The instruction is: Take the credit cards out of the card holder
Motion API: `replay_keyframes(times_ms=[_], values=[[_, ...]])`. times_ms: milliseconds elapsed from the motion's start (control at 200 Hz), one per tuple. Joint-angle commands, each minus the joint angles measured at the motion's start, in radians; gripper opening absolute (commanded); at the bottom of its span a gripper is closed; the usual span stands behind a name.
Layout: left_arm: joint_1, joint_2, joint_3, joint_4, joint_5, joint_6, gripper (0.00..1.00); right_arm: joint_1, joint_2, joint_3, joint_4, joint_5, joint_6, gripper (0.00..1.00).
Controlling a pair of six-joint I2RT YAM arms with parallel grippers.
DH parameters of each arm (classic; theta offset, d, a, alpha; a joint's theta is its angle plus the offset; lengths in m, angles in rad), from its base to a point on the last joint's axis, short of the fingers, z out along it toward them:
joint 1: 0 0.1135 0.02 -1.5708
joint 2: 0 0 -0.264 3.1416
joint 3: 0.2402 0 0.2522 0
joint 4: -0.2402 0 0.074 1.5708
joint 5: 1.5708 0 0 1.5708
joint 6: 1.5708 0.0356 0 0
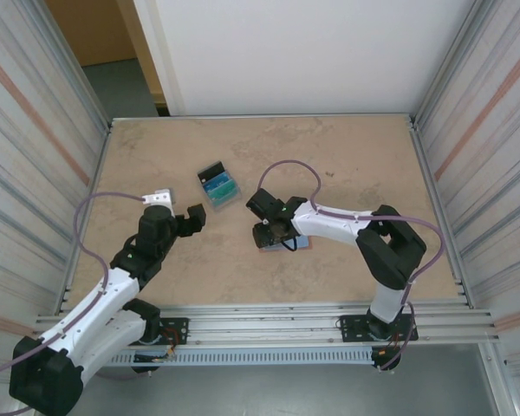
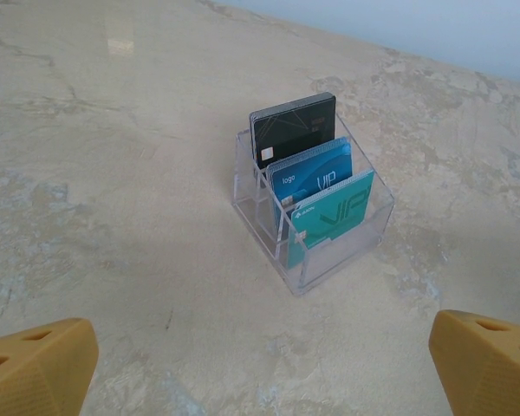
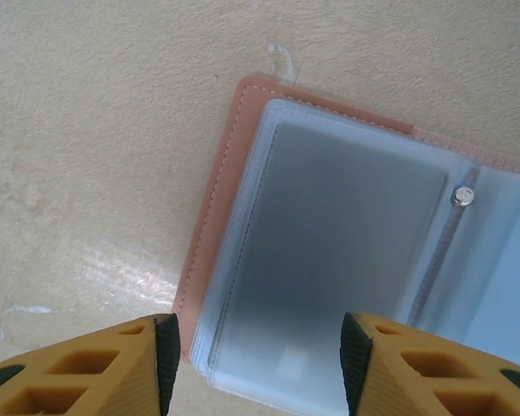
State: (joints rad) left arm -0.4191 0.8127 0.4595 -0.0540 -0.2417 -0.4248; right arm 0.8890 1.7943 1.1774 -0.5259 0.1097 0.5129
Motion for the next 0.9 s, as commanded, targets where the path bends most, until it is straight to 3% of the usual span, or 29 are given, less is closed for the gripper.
replay_keyframes(times_ms=[0,531,892], values=[[0.002,0.005,-0.006,0.019,-0.031,-0.021,0.99,0.005,0.031,0.030,-0.037,0.032,0.003,0.55],[0.002,0.008,0.007,0.020,-0.020,-0.026,0.99,0.004,0.068,-0.002,-0.030,0.041,0.012,0.56],[0.002,-0.002,0.032,0.001,-0.018,-0.014,0.99,-0.001,0.069,-0.013,-0.016,-0.007,0.016,0.45]])
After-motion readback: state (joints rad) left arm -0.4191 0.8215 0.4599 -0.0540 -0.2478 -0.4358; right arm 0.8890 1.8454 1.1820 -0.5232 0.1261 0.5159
